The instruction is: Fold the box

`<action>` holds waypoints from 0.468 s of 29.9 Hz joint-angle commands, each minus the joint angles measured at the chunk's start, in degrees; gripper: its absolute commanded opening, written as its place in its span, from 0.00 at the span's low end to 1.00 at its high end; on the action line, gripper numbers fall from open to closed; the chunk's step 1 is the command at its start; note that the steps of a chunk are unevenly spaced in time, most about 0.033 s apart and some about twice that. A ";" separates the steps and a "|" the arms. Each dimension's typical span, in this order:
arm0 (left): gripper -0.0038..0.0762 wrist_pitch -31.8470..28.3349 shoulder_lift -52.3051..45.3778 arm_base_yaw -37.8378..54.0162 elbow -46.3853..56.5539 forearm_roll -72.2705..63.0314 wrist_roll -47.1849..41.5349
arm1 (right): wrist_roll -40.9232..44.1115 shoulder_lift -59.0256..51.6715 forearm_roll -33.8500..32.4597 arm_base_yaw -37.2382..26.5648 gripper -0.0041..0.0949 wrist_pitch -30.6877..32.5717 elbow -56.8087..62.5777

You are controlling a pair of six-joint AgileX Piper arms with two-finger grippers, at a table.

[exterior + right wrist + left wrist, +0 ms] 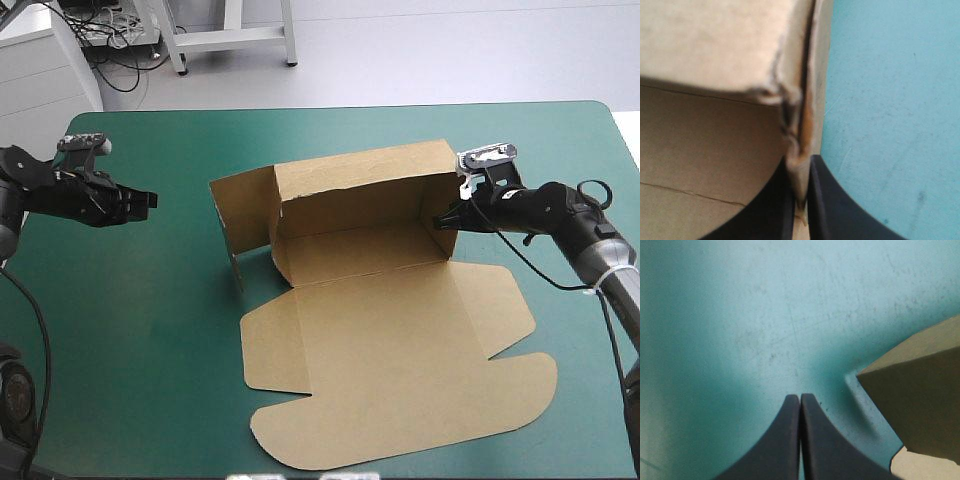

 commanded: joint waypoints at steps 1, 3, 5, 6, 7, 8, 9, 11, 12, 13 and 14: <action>0.01 -4.47 -2.50 0.15 2.82 -4.41 -0.79 | 1.19 -2.09 -0.46 0.06 0.02 1.35 -1.53; 0.01 -5.15 -2.50 0.15 4.24 -5.94 -0.75 | 1.19 -2.09 -0.46 0.06 0.02 1.58 -1.53; 0.01 -5.49 -2.50 0.19 4.64 -7.08 -0.85 | 1.19 -2.09 -0.46 0.06 0.02 1.58 -1.53; 0.01 -5.50 -2.50 0.30 4.64 -7.21 -0.85 | 1.19 -2.09 -0.46 0.06 0.02 1.58 -1.53; 0.01 -5.75 -2.50 0.43 4.64 -7.30 -0.85 | 1.19 -2.09 -0.46 0.06 0.02 1.58 -1.53; 0.01 -5.86 -2.50 0.56 4.64 -6.89 -0.85 | 1.29 -2.09 -0.46 0.06 0.02 1.58 -1.53; 0.01 -5.86 -2.50 0.56 4.64 -6.49 -0.85 | 1.29 -2.09 -0.46 0.06 0.02 1.58 -1.53; 0.01 -5.74 -2.50 0.56 4.64 -5.74 -1.74 | 1.66 -2.09 -0.46 0.06 0.02 1.58 -1.53; 0.01 -5.74 -2.50 0.56 4.64 -5.74 -1.84 | 1.79 -2.09 -0.46 0.06 0.02 1.58 -1.61; 0.01 -5.74 -2.50 0.56 4.64 -5.74 -1.84 | 2.21 -2.09 -0.46 0.06 0.02 2.04 -1.77; 0.01 -5.87 -2.50 0.56 4.64 -5.74 -1.84 | 2.78 -2.09 -0.46 0.06 0.02 2.48 -2.27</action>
